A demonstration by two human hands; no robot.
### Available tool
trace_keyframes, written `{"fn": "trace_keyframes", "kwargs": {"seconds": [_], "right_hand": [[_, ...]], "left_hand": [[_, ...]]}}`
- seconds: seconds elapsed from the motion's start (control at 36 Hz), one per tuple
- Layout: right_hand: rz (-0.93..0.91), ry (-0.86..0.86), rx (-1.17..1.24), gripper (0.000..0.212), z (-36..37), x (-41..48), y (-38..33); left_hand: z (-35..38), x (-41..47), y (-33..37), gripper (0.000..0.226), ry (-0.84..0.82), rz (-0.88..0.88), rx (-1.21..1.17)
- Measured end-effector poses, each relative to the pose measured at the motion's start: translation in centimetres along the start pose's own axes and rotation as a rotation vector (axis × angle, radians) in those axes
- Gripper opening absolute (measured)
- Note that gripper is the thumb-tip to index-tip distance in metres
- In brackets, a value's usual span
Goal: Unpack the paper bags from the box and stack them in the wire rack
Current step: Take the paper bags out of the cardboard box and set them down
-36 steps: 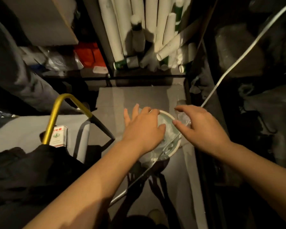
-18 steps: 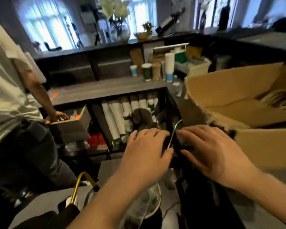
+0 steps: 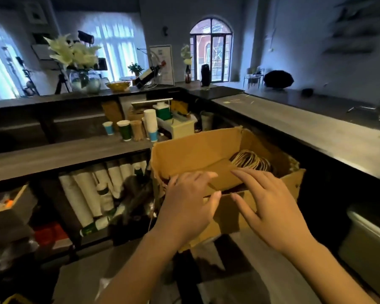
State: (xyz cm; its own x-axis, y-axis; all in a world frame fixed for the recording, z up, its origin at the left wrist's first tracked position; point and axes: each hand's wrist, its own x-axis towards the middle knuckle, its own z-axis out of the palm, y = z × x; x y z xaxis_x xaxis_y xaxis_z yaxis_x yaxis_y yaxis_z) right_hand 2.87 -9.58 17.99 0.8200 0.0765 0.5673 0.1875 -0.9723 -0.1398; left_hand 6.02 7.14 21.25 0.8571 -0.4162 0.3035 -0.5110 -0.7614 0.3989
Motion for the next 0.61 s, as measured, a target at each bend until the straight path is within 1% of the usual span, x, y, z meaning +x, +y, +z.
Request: {"fn": "trace_keyframes", "kwargs": {"seconds": [0.14, 0.25, 0.36, 0.53, 0.61], "right_hand": [[0.164, 0.008, -0.054, 0.047, 1.2, -0.6, 2.0], [0.226, 0.037, -0.098, 0.037, 2.8, -0.5, 3.2], [0.295, 0.111, -0.151, 0.041, 4.2, 0.6, 3.4], [0.392, 0.021, -0.207, 0.037, 7.0, 4.1, 4.0], [0.410, -0.011, -0.251, 0.039, 7.7, 6.1, 3.9]], "left_hand": [[3.1, 4.2, -0.3, 0.041, -0.138, 0.092, -0.022], [5.2, 7.6, -1.5, 0.039, -0.212, 0.207, -0.011], [6.1, 11.3, -3.4, 0.039, -0.274, 0.343, -0.003], [6.3, 18.1, -6.9, 0.041, -0.397, 0.490, 0.032], [6.8, 20.9, -8.4, 0.041, -0.419, 0.531, 0.061]]}}
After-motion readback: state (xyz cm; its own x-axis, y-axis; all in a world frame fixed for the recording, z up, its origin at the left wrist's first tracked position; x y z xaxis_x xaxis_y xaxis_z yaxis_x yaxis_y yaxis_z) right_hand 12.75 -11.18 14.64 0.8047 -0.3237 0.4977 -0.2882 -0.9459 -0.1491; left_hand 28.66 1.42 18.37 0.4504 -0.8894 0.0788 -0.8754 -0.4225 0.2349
